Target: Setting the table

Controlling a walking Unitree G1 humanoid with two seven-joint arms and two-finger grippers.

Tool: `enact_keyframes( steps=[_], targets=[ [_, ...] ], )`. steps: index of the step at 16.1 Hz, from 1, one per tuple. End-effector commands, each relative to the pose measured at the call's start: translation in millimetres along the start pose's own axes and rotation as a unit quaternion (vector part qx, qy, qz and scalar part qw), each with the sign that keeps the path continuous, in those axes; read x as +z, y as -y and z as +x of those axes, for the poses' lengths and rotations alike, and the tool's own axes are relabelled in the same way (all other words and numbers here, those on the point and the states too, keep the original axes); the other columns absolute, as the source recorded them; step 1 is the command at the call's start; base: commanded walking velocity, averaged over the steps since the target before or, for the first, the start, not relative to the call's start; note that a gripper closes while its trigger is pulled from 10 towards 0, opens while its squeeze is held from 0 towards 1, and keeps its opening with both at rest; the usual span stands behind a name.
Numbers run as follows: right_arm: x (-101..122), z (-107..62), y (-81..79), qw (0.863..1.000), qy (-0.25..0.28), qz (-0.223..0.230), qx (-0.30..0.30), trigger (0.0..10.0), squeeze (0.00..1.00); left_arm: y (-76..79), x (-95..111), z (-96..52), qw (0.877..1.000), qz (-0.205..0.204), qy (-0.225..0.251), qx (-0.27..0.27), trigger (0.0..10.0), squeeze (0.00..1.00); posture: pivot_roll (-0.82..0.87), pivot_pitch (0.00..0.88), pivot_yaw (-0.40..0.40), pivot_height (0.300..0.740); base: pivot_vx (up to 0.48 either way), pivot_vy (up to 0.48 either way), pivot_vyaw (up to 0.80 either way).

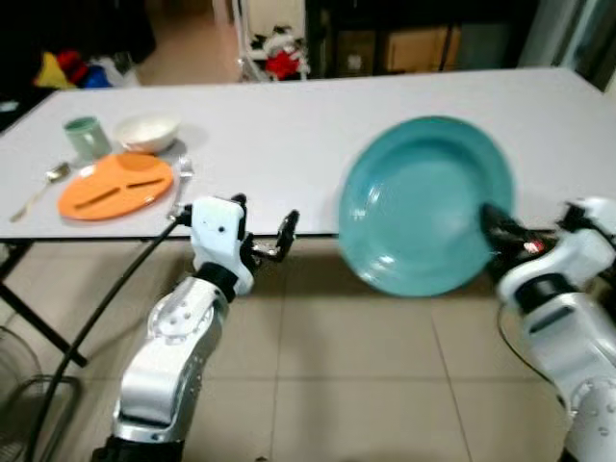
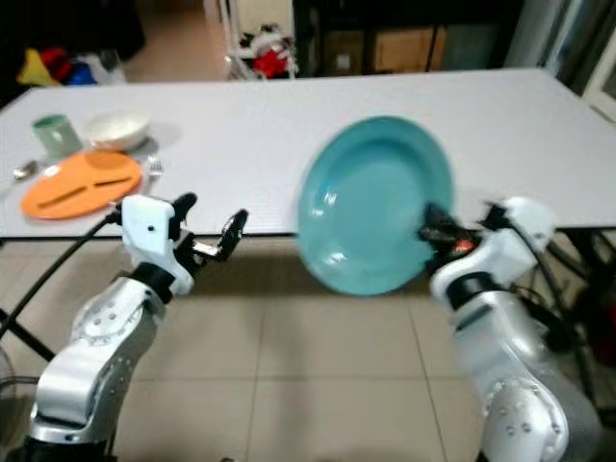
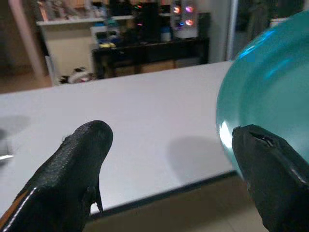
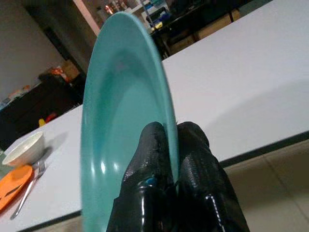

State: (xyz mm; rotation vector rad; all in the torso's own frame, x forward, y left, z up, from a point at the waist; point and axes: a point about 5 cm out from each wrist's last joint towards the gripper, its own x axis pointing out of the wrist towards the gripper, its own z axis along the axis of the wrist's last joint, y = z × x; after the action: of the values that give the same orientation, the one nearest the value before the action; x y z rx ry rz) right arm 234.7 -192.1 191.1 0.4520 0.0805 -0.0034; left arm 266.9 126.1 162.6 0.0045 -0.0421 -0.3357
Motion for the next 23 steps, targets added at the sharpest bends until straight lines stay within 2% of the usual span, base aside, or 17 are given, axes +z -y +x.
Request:
enact_keyframes(
  steps=[1, 6, 23],
  targets=[
    [1.9, 5.1, -16.6, 0.999, 0.002, 0.015, 0.047, 10.0, 0.0, -12.0, -0.7, -3.5, 1.0, 0.005, -0.005, 0.025, 10.0, 0.0, 0.02, 0.0, 0.07, 0.74, 0.307, 0.0, 0.0],
    [0.1, 16.6, -18.2, 0.998, -0.02, 0.028, 0.05, 10.0, 0.0, -13.5, -3.3, -8.4, 0.999, 0.003, -0.01, 0.032, 10.0, 0.0, 0.03, 0.0, 0.049, 0.74, 0.309, 0.0, 0.0],
    [-9.5, 23.2, -16.9, 0.997, -0.042, 0.059, 0.031, 10.0, 0.0, -4.3, -7.6, -10.6, 1.0, 0.006, -0.019, 0.002, 10.0, 0.0, 0.03, 0.0, 0.052, 0.74, 0.322, 0.0, 0.0]
  ],
)
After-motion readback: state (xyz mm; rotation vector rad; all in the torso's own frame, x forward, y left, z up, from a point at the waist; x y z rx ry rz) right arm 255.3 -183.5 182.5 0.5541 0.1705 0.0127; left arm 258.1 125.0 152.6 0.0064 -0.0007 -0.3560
